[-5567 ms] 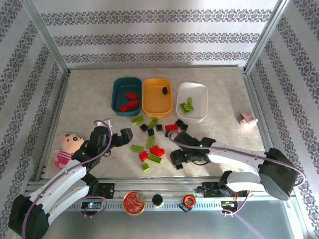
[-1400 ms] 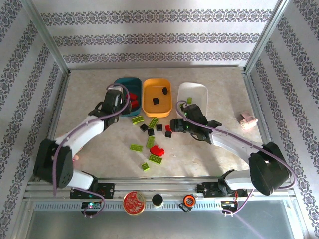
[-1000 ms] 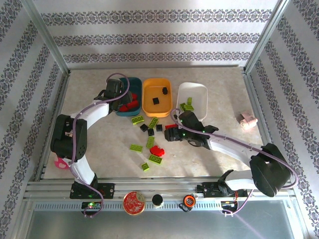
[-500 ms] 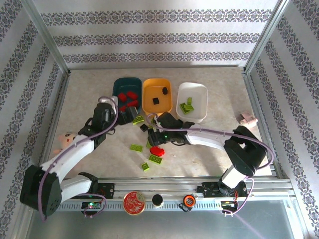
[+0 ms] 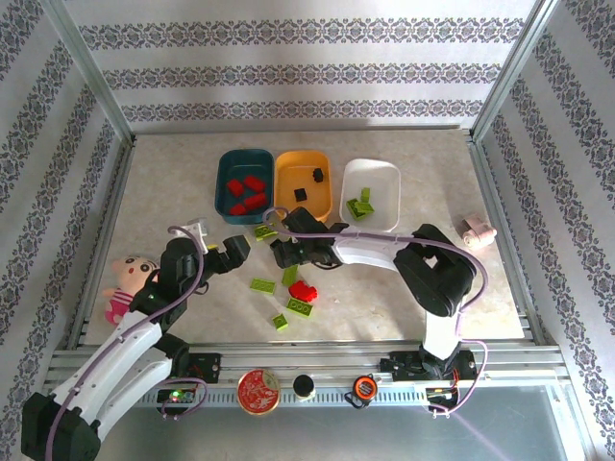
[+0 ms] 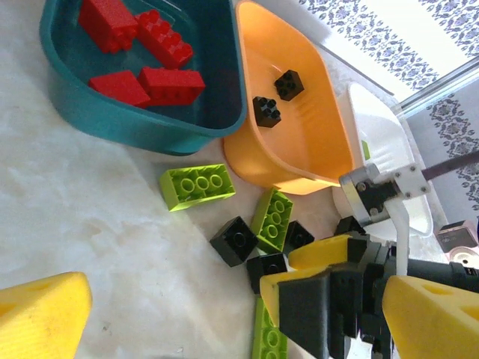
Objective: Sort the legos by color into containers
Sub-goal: Place the lego in the container, then pick up the lego from the center of the table.
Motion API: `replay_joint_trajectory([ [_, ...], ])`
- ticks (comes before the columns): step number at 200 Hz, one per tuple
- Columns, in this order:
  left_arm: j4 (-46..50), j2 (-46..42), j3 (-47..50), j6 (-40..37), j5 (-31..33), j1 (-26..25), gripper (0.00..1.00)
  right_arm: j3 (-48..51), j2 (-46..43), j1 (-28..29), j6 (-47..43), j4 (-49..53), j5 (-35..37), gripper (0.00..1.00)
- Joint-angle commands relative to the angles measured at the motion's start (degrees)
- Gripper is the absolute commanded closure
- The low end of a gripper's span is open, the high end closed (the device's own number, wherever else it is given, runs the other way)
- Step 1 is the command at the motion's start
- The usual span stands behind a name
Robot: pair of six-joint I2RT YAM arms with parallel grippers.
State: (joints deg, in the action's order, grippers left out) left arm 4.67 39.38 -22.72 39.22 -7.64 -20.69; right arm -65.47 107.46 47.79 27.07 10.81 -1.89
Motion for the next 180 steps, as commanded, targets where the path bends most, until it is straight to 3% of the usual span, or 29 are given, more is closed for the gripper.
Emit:
replay_joint_trajectory([
  [1,2.9,-0.62,1.25,0.96,0.95,-0.67,0.0,-2.47,2.6,0.65,1.02,3.31,2.82,0.36],
  [26,2.81,-0.86,1.88,1.21,0.87,-0.62,0.0,-3.87,4.2,0.64,0.99,4.92,3.72,0.42],
  [48,2.76,-0.97,2.09,1.31,0.3,-0.61,0.0,-3.1,3.69,0.9,0.92,3.97,3.19,0.52],
  [97,1.39,-2.28,3.37,1.91,-0.7,-0.63,0.0,2.59,-7.02,1.42,-1.74,-0.98,0.69,0.69],
  [132,-0.42,-1.25,4.0,1.18,-1.48,-0.6,0.0,0.78,-12.72,-1.55,-3.24,0.16,0.19,0.7],
  [180,1.88,3.02,2.53,-1.13,-4.09,-0.76,0.0,-10.95,-3.11,-8.87,-3.38,2.67,0.71,0.69],
])
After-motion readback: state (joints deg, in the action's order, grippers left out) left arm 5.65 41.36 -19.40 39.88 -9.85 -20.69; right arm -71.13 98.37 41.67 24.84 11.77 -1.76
